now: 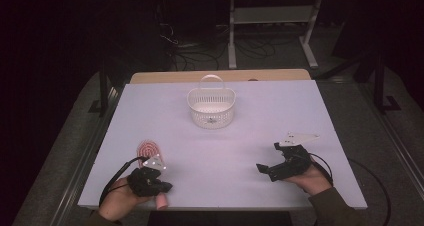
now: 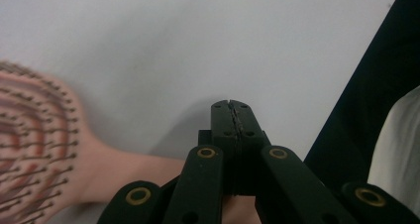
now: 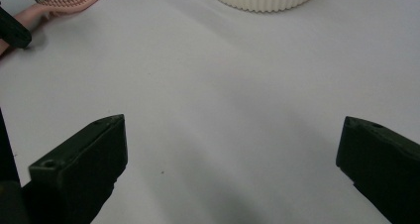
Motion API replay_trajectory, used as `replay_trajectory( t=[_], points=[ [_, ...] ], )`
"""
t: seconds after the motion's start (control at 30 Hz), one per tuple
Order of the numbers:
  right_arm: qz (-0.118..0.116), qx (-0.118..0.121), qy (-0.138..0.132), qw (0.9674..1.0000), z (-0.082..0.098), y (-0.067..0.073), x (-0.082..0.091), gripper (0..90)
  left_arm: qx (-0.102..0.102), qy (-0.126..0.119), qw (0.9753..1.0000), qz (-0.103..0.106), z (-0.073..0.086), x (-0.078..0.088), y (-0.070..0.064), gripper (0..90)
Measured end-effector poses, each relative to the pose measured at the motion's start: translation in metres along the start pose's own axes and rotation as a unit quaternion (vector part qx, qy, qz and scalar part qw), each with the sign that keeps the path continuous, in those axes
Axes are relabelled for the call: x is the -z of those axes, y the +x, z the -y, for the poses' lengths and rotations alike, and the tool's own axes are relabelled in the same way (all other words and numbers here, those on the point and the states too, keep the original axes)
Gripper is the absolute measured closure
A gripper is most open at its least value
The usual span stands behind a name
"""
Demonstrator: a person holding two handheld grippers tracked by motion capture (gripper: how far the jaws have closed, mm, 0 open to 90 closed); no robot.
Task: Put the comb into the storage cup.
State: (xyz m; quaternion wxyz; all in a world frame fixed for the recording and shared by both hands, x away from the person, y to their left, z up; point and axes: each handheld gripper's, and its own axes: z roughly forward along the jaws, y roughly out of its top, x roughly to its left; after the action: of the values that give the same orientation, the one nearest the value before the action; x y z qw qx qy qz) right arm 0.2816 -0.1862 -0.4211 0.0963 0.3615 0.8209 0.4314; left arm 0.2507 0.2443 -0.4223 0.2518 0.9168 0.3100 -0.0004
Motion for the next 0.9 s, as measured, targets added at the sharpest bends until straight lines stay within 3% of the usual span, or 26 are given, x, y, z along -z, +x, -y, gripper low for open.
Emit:
replay_trajectory(
  t=[0.47,0.9],
  points=[
    [-0.007,0.002,0.000,1.0000,-0.004,-0.002,-0.005,0.0,0.025,0.001,0.9994,-0.022,0.017,0.010,0.007,90.0],
    [-0.015,0.009,0.004,0.9998,-0.009,-0.002,-0.011,0.0,0.049,0.006,0.9972,-0.056,0.029,0.022,0.017,90.0]
  ],
)
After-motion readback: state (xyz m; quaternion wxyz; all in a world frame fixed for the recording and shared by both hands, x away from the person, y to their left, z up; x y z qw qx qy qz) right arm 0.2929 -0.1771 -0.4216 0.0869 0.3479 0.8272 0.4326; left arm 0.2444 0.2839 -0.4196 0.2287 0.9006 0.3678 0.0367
